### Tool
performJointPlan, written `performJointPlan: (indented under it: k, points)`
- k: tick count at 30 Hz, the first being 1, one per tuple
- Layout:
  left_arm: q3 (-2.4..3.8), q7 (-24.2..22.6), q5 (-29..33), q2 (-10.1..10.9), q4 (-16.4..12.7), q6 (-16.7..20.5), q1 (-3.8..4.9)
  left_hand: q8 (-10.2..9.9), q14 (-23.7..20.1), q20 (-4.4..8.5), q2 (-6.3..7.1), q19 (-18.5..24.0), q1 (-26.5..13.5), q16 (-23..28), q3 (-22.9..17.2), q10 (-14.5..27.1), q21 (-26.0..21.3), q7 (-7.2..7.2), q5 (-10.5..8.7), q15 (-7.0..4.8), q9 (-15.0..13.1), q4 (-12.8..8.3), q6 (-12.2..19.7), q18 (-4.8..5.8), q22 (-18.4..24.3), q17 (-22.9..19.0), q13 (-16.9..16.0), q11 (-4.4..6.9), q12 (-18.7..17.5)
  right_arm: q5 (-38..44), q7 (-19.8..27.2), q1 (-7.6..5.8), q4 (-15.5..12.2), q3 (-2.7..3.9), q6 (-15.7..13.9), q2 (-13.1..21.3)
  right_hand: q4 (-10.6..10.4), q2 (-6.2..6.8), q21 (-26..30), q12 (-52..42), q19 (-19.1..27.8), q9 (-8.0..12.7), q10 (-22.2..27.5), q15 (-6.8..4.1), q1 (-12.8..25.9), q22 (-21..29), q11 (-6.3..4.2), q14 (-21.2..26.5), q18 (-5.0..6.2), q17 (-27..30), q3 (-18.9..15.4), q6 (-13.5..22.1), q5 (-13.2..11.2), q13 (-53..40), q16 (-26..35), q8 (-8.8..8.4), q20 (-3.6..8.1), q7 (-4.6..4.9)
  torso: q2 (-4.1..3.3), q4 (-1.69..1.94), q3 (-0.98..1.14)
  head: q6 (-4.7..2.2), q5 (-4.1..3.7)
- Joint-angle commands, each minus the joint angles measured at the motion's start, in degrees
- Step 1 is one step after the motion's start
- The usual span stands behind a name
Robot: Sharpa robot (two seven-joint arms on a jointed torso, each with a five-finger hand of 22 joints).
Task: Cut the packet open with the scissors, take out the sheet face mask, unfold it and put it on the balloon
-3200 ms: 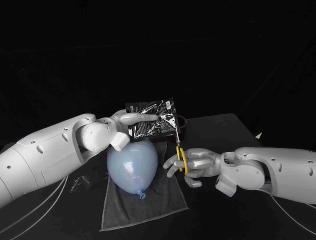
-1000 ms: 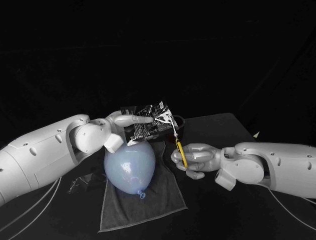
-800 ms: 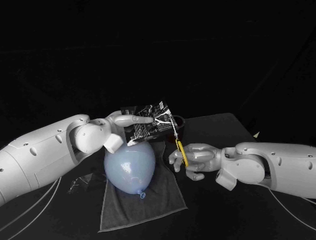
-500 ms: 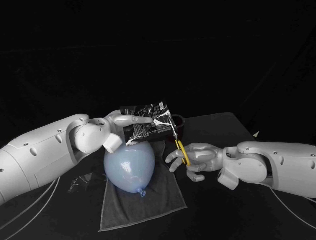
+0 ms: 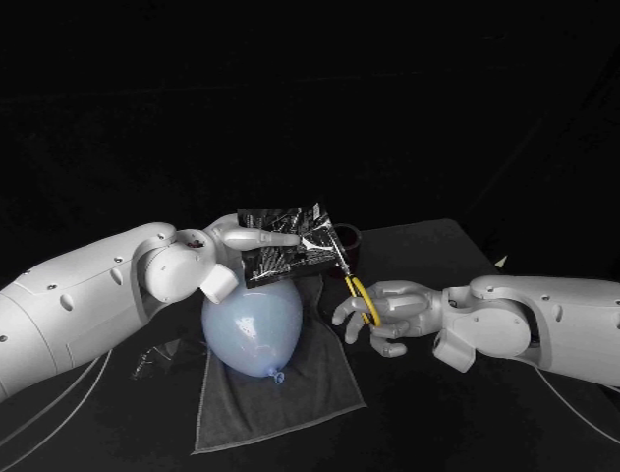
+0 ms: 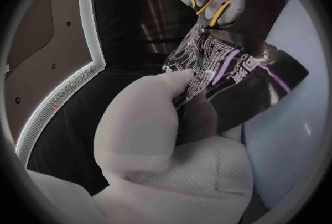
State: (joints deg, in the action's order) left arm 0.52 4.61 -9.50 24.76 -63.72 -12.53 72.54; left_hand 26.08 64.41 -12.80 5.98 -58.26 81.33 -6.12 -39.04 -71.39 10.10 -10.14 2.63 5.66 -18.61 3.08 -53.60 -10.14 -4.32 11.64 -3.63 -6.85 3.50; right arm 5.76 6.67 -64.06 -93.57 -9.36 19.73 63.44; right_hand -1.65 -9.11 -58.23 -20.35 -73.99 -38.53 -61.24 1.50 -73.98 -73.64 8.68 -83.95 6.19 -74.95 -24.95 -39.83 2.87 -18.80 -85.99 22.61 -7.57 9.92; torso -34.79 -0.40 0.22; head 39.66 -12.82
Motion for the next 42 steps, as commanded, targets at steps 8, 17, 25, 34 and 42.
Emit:
performJointPlan:
  k: [8,17,25,34,42]
  points:
    - [0.00,-1.0,-3.2,-0.1,-0.6,-1.6,0.04,0.3,0.3,0.05,-0.55,-0.3,-0.1,0.3,0.0,-0.5,0.2,0.05,0.20,-0.05,-1.6,-0.4,-0.4,-0.42,-0.1,0.0,0.0,0.03,0.1,-1.2,1.4,-0.20,0.3,0.12,0.4,-0.5,0.9,-0.64,-0.9,0.1,-0.5,-0.1,-5.5,-1.13,-0.5,-0.2,-4.13,-3.0,0.55,-1.6,-1.6,-2.4,-0.1,-0.3,0.3,0.95,1.10,-0.94,-0.01,0.08,-0.05,-0.01,-0.39]
    - [0.00,-1.2,-3.3,-0.1,-0.7,-1.5,0.04,0.3,0.3,0.05,-0.55,-0.3,-0.1,0.3,0.0,-0.5,0.2,0.05,0.20,-0.05,-1.6,-0.4,-0.4,-0.42,-0.1,0.0,0.0,0.03,0.1,-1.5,2.3,-0.20,0.8,0.12,-2.0,-1.0,2.0,-3.27,-4.9,-18.6,-2.8,-5.3,-16.9,-5.19,-0.7,-2.2,-8.75,-3.7,-0.22,-3.5,-1.8,-12.1,-0.3,-17.7,-0.2,10.30,4.55,-5.96,-0.02,0.08,-0.10,-0.08,-0.52]
    - [0.00,-1.2,-3.3,0.0,-0.8,-1.4,0.04,0.2,0.3,0.07,-0.62,-0.3,-0.2,0.3,0.0,-0.5,0.2,0.05,0.20,-0.06,-1.7,-0.5,-0.4,-0.41,-0.1,0.0,0.0,0.03,0.1,-0.5,1.9,-0.20,1.1,0.12,-1.7,-1.2,1.9,-6.50,-10.1,-63.6,-5.4,-19.9,-26.0,-7.90,0.4,-5.0,-12.05,-4.9,-1.35,-8.7,-1.7,-11.3,-0.1,-64.6,-2.0,25.24,7.25,-9.64,0.00,0.01,-0.02,-0.04,-0.43]
    - [-0.01,-1.3,-3.3,0.2,-0.8,-1.4,0.04,0.2,0.3,0.07,-0.62,-0.3,-0.2,0.3,0.0,-0.5,0.2,0.05,0.20,-0.06,-1.7,-0.5,-0.4,-0.41,-0.1,0.0,0.0,0.03,0.1,-0.6,1.7,-0.20,1.2,0.12,-2.0,-1.2,1.8,-4.17,-8.3,-49.3,-4.3,-19.9,-17.3,-6.98,1.6,-4.3,-10.82,-4.6,-1.11,-7.5,-1.6,-7.1,-0.1,-51.5,-1.5,21.42,6.83,-8.02,0.00,-0.01,-0.03,-0.07,-0.41]
    - [-0.01,-1.5,-3.7,0.3,-0.8,-1.1,0.04,0.2,0.3,0.07,-0.62,-0.3,-0.2,0.3,0.0,-0.5,0.2,0.05,0.20,-0.06,-1.7,-0.5,-0.4,-0.41,-0.1,0.0,0.0,0.03,0.1,-0.7,1.5,-0.20,1.0,0.12,-2.6,-0.9,3.0,-1.24,-3.7,1.0,-1.6,-8.0,5.8,-0.34,1.9,-1.9,-2.78,-3.8,-0.40,-4.7,-1.7,0.9,0.1,-11.7,-0.5,0.68,1.28,-0.01,0.03,0.02,-0.01,-0.26,-0.40]
